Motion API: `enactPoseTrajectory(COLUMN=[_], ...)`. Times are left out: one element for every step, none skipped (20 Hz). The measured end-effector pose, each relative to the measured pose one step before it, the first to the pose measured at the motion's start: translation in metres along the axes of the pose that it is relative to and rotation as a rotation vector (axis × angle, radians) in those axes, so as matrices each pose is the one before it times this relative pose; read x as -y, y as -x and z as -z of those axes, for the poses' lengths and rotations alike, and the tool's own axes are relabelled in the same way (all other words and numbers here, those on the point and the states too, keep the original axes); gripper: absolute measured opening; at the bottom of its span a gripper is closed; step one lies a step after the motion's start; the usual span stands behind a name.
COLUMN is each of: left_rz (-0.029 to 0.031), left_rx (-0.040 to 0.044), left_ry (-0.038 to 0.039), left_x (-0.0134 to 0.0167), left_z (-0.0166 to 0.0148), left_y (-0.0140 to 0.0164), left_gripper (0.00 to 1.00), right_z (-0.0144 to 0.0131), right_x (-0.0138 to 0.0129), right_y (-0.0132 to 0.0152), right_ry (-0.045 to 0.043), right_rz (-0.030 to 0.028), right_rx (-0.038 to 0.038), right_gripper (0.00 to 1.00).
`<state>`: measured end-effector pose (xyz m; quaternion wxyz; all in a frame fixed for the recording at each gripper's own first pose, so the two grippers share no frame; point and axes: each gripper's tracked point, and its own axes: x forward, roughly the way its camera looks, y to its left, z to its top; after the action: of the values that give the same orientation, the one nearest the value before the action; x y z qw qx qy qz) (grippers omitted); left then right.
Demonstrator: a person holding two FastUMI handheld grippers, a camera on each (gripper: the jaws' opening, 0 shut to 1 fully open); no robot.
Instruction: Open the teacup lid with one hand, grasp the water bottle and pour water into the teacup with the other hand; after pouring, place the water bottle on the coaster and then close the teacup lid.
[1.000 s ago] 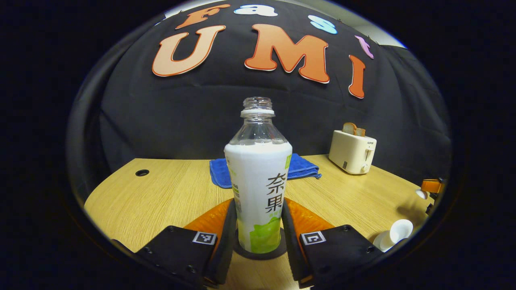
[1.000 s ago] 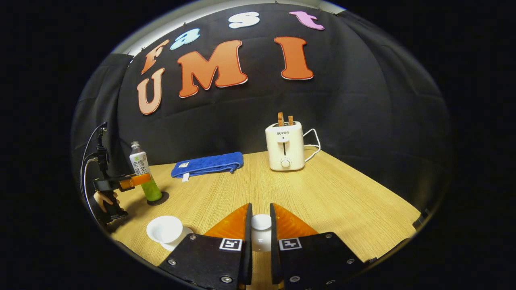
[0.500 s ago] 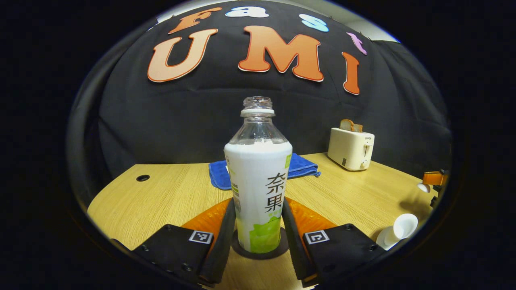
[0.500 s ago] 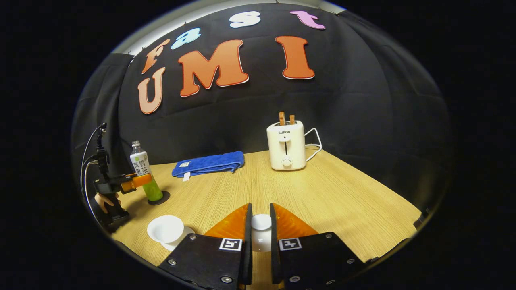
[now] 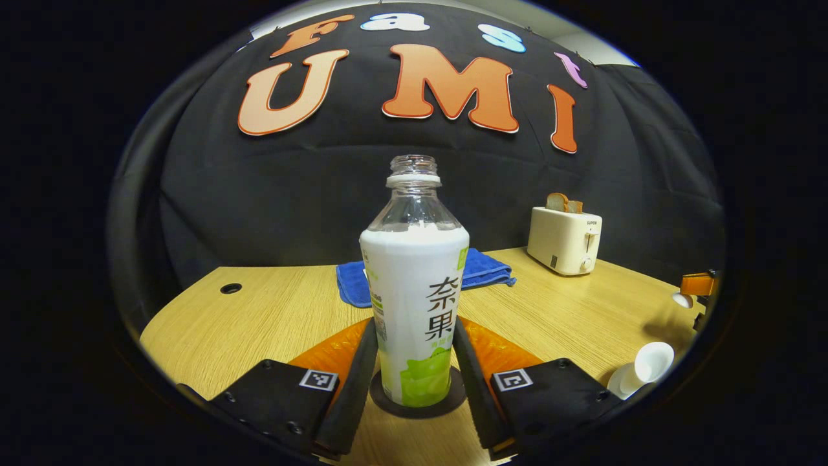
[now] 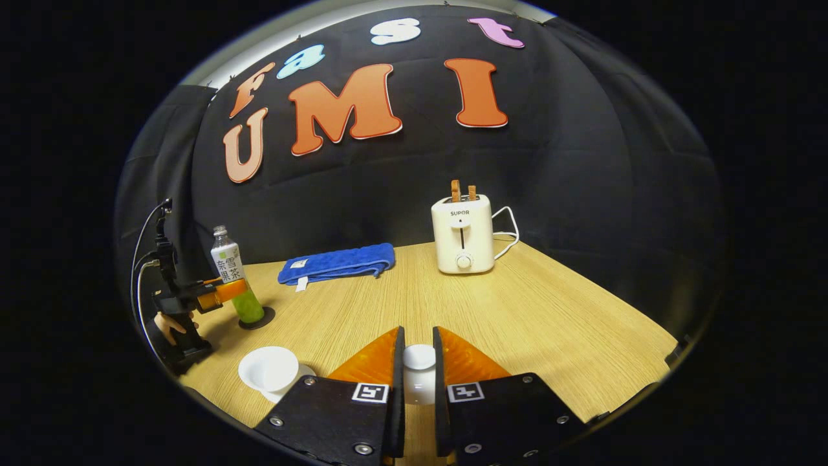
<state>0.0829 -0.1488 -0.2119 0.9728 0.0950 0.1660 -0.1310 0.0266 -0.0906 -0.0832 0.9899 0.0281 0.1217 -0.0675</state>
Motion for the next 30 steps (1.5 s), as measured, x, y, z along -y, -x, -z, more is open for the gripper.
enactPoseTrajectory(left_rz=[-0.00279,-0.00098,0.00011,0.00024,0.00277,-0.00056,-0.00217,-0.0036,-0.00077,-0.0009,-0.00281,-0.00353,-0.00458,-0.01444,-0.01496,-0.00643,-0.0038,-0.00283,-0.00396,-0.00833,-0.00854,-0.00696,-0.00662,-0.00312,-0.00249,-0.00761,-0.0057,-0.00199,-0.00185,-0.00125], left_rx=[-0.00663,-0.00555,-0.00055,0.00035,-0.00595,-0.00231,0.00204,0.00374,0.00271,0.00092,0.00367,0.00225,0.00888,0.00744,0.00105,0.0045,0.00671,0.00526,0.00232,-0.0012,0.00287,0.0022,0.00567,0.00778,0.01114,0.01543,0.00963,0.00765,0.00634,0.0031], left_ry=[-0.00277,-0.00017,0.00263,0.00332,-0.00088,-0.00206,-0.00119,-0.00015,0.00218,0.00396,0.00421,0.00243,0.00118,-0.00365,-0.00363,-0.00255,0.00271,0.00941,0.01302,0.01192,0.00921,0.00749,0.00527,0.00258,-0.00337,-0.00552,-0.00523,-0.00349,-0.00125,-0.00028], left_x=[-0.00038,0.00013,0.00005,-0.00041,0.00078,0.00017,-0.00079,0.0001,-0.0011,0.00137,0.00027,0.0,0.0005,-0.00033,-0.00317,0.00017,-0.00032,-0.00041,-0.00188,-0.00167,-0.00207,-0.00099,-0.00117,-0.00212,-0.00045,-0.00221,-0.00145,-0.00064,-0.00036,0.00023], left_z=[0.00182,0.00148,0.00128,-0.00013,0.00156,0.00077,-0.00053,-0.0009,0.0018,0.00041,0.00098,0.00021,-0.00166,-0.00267,-0.0003,-0.00058,0.00063,0.00001,0.00175,0.00239,0.00119,0.00154,0.00014,0.00019,-0.00231,-0.00199,-0.00105,-0.00293,-0.00148,-0.00076], left_y=[-0.00142,-0.00004,-0.00029,0.00004,0.00031,0.00055,0.00047,0.00205,0.00076,0.00153,0.00162,0.00338,0.00182,0.00285,0.00297,0.00327,0.0044,0.00492,0.00433,0.00468,0.00457,0.00601,0.00514,0.00544,0.00567,0.00357,0.00418,0.00326,0.00321,0.00229], left_gripper=[0.71,0.74,0.73,0.72,0.75,0.74,0.75,0.83,0.92,0.98,0.99,0.94,0.99,0.99,1.0,1.0,1.0,0.98,1.0,0.98,1.0,0.98,1.0,1.0,1.0,1.0,1.0,1.0,1.0,1.0], right_z=[0.00034,0.00069,0.00012,0.00084,-0.00054,-0.00156,-0.00202,-0.00283,-0.00355,-0.00117,-0.00036,0.00173,0.00061,0.00144,0.00295,0.00365,0.002,0.00132,-0.00028,0.00017,0.00025,0.00104,0.00151,0.00144,0.00218,0.00287,0.00308,0.00371,0.00279,0.00179], right_x=[-0.00126,-0.00163,-0.00107,-0.00067,-0.00176,-0.00264,-0.00388,-0.00582,-0.00838,-0.00956,-0.0102,-0.01018,-0.00909,-0.00969,-0.0088,-0.01019,-0.00855,-0.00788,-0.00744,-0.00666,-0.00626,-0.00645,-0.00566,-0.00482,-0.00508,-0.00454,-0.00397,-0.00242,-0.00277,-0.00222], right_y=[-0.00025,-0.00061,-0.00063,0.00101,-0.00031,-0.00076,0.00037,0.00097,0.0016,0.00116,-0.00005,-0.00133,-0.00114,-0.00093,-0.00168,-0.00213,-0.00088,-0.00253,-0.00212,-0.00248,-0.00178,-0.00179,-0.0019,-0.00149,-0.00154,-0.002,-0.00226,-0.00242,-0.0015,0.00001], right_ry=[0.00255,0.00215,0.00183,0.00134,-0.00016,-0.0006,0.00042,0.00015,0.00072,0.00255,0.00529,0.00748,0.00884,0.00954,0.00359,0.00051,0.00112,0.004,0.00628,0.00408,0.00176,0.00322,0.0054,0.00605,0.00646,0.00853,0.01086,0.00915,0.00621,0.00332], right_rz=[-0.00303,-0.0022,-0.00205,-0.00263,-0.00249,-0.00393,-0.00809,-0.01429,-0.02146,-0.02425,-0.02337,-0.02183,-0.01834,-0.01734,-0.01601,-0.01873,-0.01726,-0.01333,-0.01135,-0.0121,-0.01138,-0.01121,-0.00946,-0.00924,-0.00846,-0.00709,-0.00601,-0.00318,-0.00299,-0.00388], right_rx=[-0.00186,-0.00125,-0.00172,-0.00073,0.00259,0.00496,0.00884,0.01378,0.01515,0.01161,0.00427,-0.00095,-0.00075,-0.00099,-0.00334,-0.00848,-0.00949,-0.00467,0.00043,0.00001,-0.00186,-0.00253,-0.00264,-0.00432,-0.00493,-0.00592,-0.00703,-0.00795,-0.0073,-0.00604], right_gripper=[0.19,0.19,0.19,0.19,0.19,0.19,0.19,0.19,0.19,0.19,0.19,0.19,0.19,0.19,0.19,0.19,0.18,0.19,0.19,0.19,0.19,0.19,0.19,0.19,0.19,0.19,0.19,0.19,0.19,0.19])
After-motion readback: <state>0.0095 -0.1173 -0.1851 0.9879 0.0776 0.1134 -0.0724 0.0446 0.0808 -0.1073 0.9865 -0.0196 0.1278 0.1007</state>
